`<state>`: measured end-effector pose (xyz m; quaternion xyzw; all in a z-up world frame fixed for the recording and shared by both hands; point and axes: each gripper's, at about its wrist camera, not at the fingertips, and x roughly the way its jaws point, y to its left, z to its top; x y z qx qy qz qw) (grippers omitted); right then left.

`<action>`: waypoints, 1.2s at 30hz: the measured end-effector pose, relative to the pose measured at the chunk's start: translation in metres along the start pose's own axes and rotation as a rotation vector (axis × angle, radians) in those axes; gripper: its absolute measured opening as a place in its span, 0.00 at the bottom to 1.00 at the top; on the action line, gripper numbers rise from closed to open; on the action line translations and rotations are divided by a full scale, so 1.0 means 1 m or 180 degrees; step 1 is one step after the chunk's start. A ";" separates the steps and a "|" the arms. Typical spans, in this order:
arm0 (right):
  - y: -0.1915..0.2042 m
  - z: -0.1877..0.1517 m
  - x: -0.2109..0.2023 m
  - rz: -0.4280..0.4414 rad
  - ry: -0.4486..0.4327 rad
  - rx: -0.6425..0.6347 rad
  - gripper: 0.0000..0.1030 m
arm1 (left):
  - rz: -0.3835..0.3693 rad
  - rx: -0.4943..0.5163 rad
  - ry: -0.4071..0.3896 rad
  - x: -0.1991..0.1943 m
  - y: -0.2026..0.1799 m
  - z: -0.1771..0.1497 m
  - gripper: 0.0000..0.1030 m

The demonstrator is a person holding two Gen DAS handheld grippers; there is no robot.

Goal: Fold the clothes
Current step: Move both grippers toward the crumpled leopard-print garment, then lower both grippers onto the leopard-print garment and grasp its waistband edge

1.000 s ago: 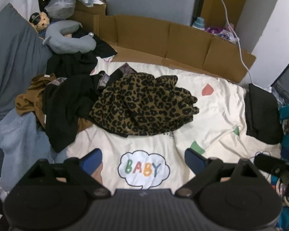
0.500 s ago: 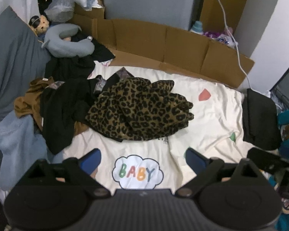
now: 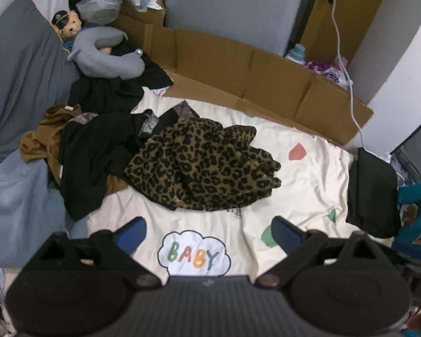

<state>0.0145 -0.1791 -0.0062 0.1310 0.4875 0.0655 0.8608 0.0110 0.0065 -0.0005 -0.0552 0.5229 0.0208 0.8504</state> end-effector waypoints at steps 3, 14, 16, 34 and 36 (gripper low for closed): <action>0.001 0.000 0.003 0.0005 0.0015 0.0015 1.00 | 0.0001 0.0002 0.0007 0.001 0.002 -0.001 0.94; 0.000 0.002 0.010 0.0058 0.0037 0.0182 0.99 | -0.0062 0.0048 0.0085 0.003 -0.002 0.003 0.93; -0.002 0.005 0.012 0.0084 0.0042 0.0253 0.99 | -0.0078 0.0044 0.0087 0.003 -0.005 0.009 0.93; -0.032 0.038 0.055 0.0272 0.0185 0.0424 0.84 | -0.0033 0.0509 0.0013 0.032 0.004 0.057 0.91; -0.035 0.041 0.062 0.0325 0.0219 0.0478 0.83 | -0.0071 0.0442 0.0012 0.038 0.010 0.060 0.90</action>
